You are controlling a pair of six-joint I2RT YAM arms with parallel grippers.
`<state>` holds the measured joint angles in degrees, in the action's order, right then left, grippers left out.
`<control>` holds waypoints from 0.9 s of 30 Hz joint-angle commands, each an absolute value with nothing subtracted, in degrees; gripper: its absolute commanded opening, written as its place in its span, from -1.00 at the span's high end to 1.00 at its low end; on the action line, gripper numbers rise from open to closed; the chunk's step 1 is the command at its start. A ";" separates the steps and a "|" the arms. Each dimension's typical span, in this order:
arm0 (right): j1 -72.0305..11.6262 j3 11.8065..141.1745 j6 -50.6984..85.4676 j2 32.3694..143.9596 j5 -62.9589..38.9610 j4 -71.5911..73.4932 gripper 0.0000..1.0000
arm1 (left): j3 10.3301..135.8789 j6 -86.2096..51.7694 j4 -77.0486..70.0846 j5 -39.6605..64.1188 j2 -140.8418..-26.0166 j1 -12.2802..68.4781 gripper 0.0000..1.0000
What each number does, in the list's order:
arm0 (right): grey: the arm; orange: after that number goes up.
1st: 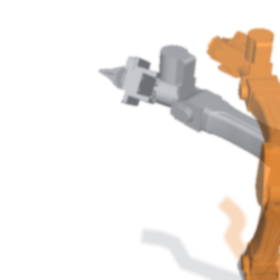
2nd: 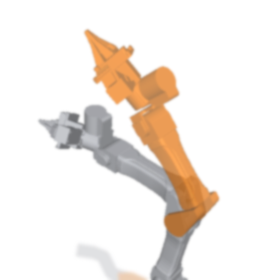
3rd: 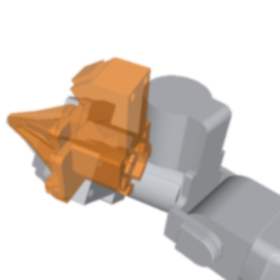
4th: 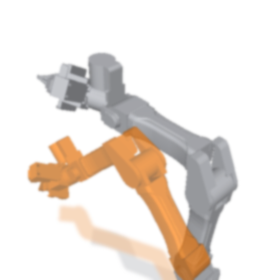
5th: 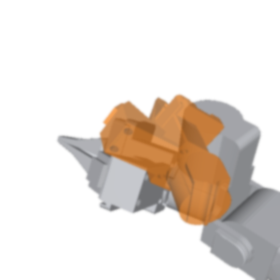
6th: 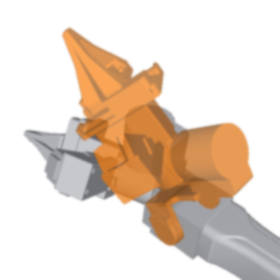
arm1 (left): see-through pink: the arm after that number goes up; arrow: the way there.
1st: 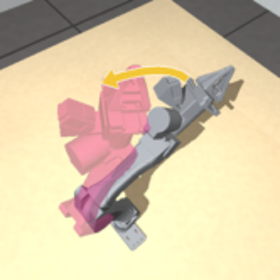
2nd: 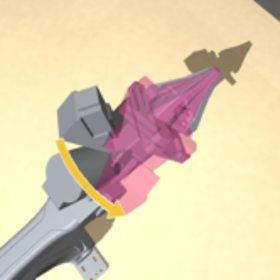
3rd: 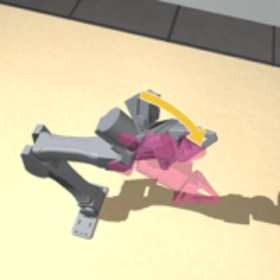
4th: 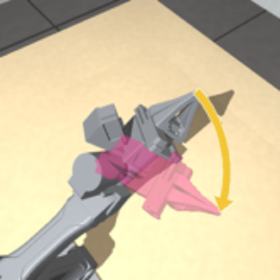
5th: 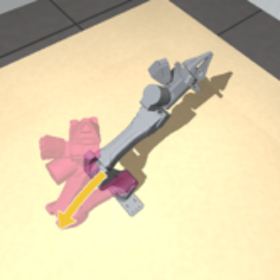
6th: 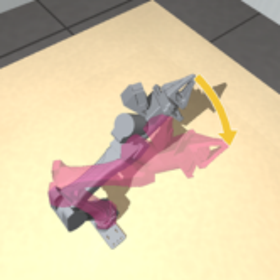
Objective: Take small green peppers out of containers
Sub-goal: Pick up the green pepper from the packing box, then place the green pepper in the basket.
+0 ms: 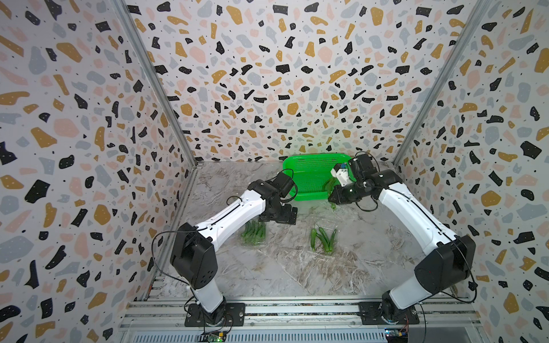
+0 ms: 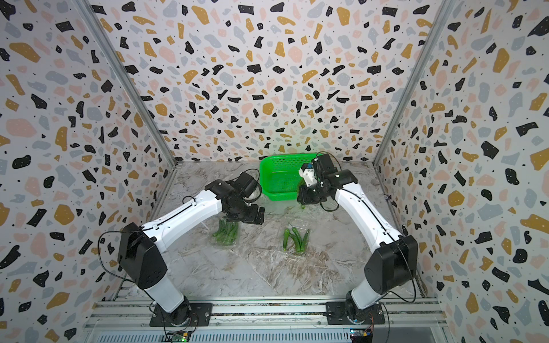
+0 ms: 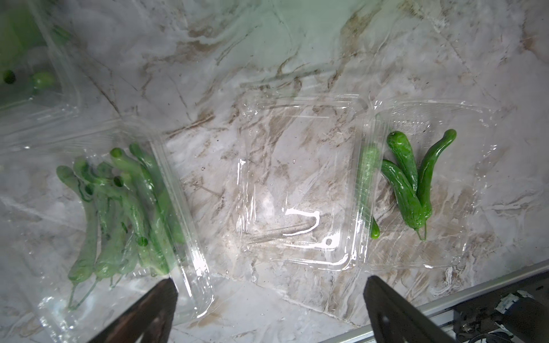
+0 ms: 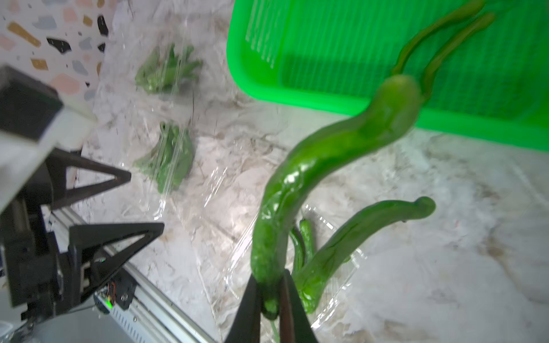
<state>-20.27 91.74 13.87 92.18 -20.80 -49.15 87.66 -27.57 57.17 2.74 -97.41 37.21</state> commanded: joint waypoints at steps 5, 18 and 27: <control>-15.50 105.70 17.17 108.39 -16.44 -40.10 0.92 | 90.84 -25.57 59.80 2.91 -98.09 36.83 -0.98; -13.63 125.50 18.22 136.02 -14.18 -40.10 0.70 | 88.45 -26.10 60.28 1.94 -95.20 36.83 -0.98; -13.65 129.49 17.02 126.16 -14.74 -49.02 -0.25 | 90.28 -26.90 60.72 0.99 -95.53 36.83 -0.98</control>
